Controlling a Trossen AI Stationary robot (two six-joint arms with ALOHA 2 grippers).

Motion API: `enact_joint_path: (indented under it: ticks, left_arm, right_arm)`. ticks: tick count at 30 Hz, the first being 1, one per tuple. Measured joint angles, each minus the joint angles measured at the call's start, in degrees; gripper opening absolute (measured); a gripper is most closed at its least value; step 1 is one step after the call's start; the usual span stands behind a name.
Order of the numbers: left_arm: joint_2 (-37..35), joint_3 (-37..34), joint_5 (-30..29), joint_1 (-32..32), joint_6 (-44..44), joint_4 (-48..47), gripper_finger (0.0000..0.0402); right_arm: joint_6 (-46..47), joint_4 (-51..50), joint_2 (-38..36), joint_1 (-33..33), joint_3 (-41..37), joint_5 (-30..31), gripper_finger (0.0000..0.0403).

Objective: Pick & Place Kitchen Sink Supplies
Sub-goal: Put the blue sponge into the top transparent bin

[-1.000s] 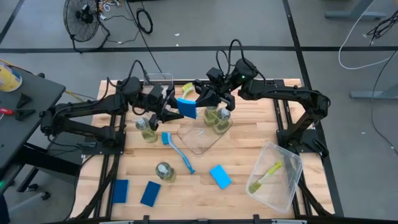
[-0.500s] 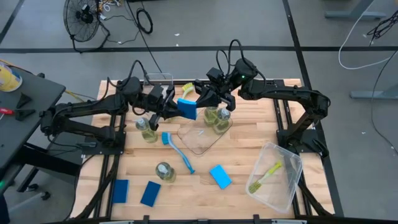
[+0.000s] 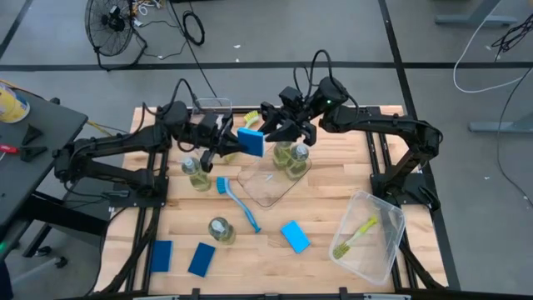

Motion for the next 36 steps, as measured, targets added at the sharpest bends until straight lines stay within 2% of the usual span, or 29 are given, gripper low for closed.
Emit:
enact_joint_path:
  ticks: [4,8,14,24,28,33,36]
  left_arm:
    - [-0.3,0.0,-0.1,2.4,0.0,-0.1,0.0017]
    - [-0.3,0.0,0.0,5.4,0.0,0.0,0.0019]
    - [-0.3,0.0,1.2,11.2,-0.1,0.0,0.0016]
    - [-0.3,0.0,1.3,23.8,0.0,-1.5,0.0015]
    - [-0.3,0.0,1.4,29.1,0.0,-6.9,0.0019]
    - [-0.2,0.0,1.1,34.3,1.8,-18.3,0.0017]
    - [-0.2,0.0,-1.2,35.8,3.4,-26.3,0.0015]
  right_arm:
    - [0.0,2.3,0.0,-1.4,0.0,0.1,0.0203]
    - [-0.2,3.2,0.0,-3.1,0.0,0.8,0.0223]
    - [-0.8,3.5,0.0,-6.8,0.0,5.7,0.0223]
    - [-9.0,3.2,0.0,-14.3,0.0,16.7,0.0215]
    - [-11.2,3.2,0.0,-16.4,0.0,17.3,0.0214]
    - [-15.2,1.6,-0.1,-17.4,0.0,17.3,0.0214]
    - [-17.8,-0.9,-0.1,-17.8,0.0,17.9,0.0214]
